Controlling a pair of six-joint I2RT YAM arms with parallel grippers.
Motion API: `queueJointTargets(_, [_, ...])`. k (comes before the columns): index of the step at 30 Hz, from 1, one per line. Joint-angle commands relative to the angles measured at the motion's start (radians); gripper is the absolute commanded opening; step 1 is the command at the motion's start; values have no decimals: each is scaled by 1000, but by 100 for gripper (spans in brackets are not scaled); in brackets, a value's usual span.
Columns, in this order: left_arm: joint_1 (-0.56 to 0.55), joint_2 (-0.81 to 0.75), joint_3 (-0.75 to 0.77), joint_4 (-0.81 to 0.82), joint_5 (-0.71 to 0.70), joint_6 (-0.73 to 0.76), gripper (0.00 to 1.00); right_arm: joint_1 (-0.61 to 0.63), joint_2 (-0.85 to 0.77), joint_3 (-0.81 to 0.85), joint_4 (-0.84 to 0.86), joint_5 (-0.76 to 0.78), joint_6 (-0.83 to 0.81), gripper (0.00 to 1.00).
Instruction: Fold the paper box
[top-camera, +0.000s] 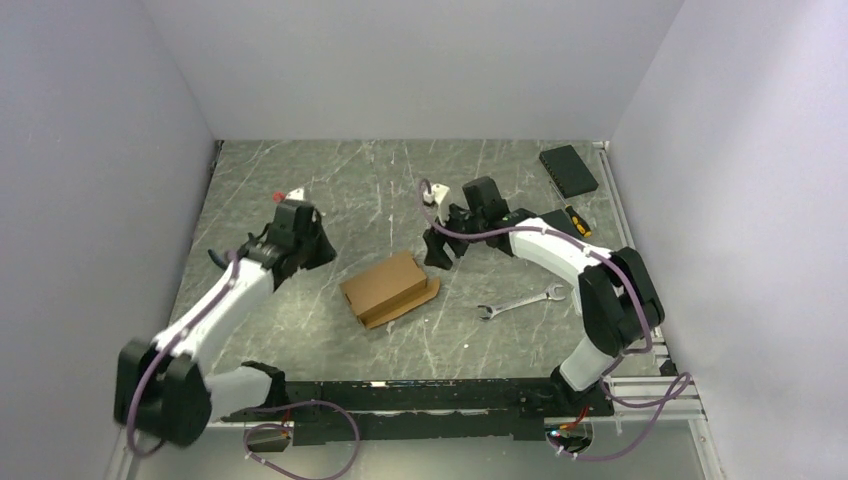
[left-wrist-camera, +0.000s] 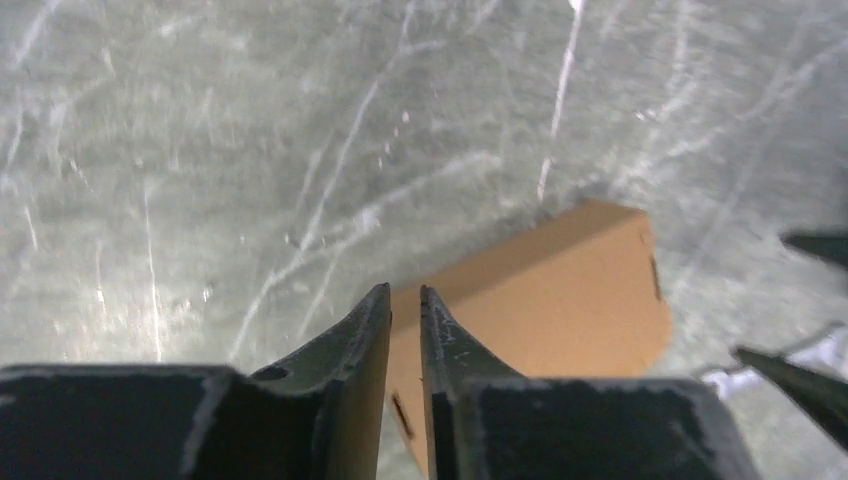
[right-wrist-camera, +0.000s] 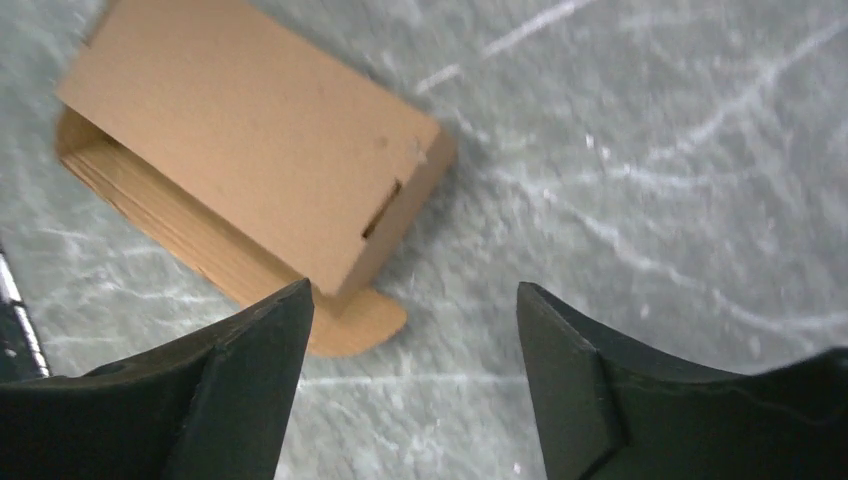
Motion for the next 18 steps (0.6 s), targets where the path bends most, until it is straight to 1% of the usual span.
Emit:
queueJointTargets(1, [1, -230, -167, -1, 123, -99, 28, -21, 109, 144, 51, -264, 209, 87])
queueJointTargets(2, [1, -279, -209, 10, 157, -121, 32, -20, 146, 175, 54, -286, 253, 98])
queueJointTargets(5, [1, -409, -331, 47, 253, -189, 46, -22, 248, 256, 61, -297, 328, 100])
queueJointTargets(7, [1, -473, -403, 88, 289, -234, 49, -22, 299, 297, 63, -269, 364, 100])
queueJointTargets(9, [1, -508, -455, 135, 300, -267, 49, -22, 343, 333, 54, -253, 375, 100])
queueJointTargets(12, [1, -474, -486, 203, 318, -286, 50, -22, 392, 361, 49, -268, 406, 98])
queueJointTargets(15, [1, -373, -480, 292, 357, -283, 51, -23, 420, 357, 55, -288, 432, 94])
queueJointTargets(18, [1, -268, -457, 342, 368, -275, 52, -22, 439, 348, 59, -283, 442, 89])
